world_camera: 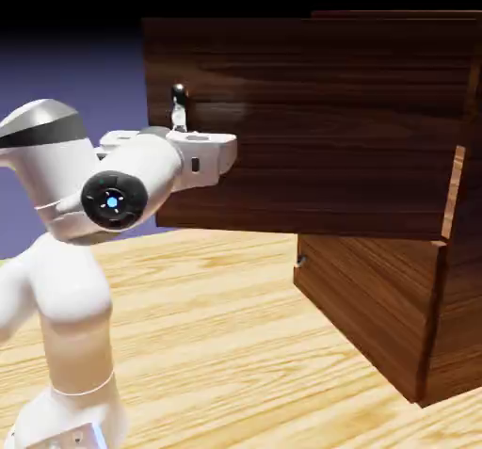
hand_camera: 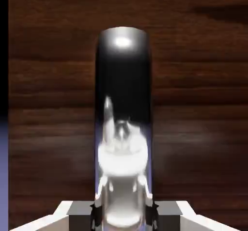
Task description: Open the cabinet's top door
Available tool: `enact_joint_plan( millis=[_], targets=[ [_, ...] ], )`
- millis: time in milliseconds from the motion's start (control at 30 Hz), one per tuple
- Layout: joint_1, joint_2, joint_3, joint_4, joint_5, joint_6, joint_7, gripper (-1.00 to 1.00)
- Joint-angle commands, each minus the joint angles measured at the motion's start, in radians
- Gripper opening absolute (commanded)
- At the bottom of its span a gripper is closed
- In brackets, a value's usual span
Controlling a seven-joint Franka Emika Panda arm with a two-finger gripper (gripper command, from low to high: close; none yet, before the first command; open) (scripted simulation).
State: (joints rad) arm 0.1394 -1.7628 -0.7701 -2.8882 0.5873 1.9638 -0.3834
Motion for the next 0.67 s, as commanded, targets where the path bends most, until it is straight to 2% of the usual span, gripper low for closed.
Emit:
enact_joint_plan(
  millis=[0,267,633],
  targets=[
    [0.017,0.0,-0.036,0.029,-0.036,-0.035,0.007,-1.0],
    [0.195,0.041,-0.229,0.317,-0.195,-0.337,0.027,-1.0],
    [0.456,0.09,-0.327,0.687,-0.257,-0.649,0.055,-1.0]
  ],
)
